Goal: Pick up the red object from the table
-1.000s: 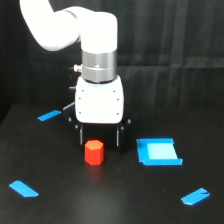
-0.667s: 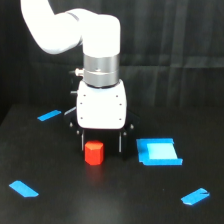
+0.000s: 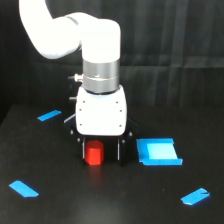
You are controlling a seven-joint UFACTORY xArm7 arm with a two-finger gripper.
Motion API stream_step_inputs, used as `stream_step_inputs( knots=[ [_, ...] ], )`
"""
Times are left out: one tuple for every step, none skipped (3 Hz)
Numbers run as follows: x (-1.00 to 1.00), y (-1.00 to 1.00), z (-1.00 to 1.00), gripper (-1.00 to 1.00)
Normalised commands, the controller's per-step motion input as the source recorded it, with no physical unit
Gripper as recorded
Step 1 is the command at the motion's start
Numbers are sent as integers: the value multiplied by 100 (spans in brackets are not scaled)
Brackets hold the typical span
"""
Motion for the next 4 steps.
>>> stream_step_inputs(
  knots=[
    [6,4,-16,-100],
    [5,4,-9,-100],
    [0,2,-6,-98],
    [6,0,-1,-100]
  ],
)
